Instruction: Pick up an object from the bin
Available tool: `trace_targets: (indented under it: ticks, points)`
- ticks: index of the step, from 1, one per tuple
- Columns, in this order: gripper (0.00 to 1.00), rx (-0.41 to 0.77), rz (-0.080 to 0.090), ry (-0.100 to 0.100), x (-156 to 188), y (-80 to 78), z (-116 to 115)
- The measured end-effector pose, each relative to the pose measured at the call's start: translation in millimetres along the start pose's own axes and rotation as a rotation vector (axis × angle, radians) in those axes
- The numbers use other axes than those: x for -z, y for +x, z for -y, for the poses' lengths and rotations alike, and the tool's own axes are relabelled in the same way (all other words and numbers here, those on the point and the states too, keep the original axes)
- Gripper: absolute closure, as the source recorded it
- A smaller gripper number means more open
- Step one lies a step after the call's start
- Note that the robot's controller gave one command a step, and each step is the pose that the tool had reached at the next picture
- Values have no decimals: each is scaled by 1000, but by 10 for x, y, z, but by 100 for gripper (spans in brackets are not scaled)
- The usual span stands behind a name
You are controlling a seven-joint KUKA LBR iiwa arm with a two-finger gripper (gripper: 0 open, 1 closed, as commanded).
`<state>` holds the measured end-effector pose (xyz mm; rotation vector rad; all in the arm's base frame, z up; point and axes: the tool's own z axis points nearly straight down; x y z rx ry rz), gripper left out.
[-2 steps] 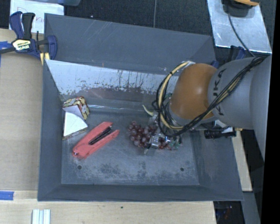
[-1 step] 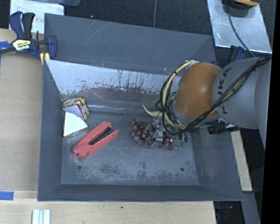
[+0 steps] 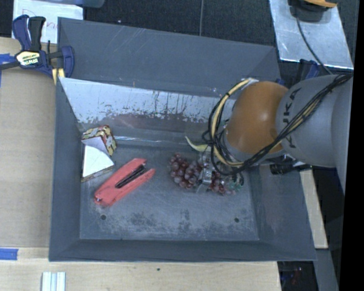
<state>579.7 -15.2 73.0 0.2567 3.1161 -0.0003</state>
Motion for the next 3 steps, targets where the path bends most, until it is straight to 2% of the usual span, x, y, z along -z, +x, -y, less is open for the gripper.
trace_targets:
  ticks: [1,2,3]
  points:
    - [100,-1,-12,1,286,30,6]
    - [100,-1,-4,0,618,2,6]
    - [100,-1,-5,0,917,1,10]
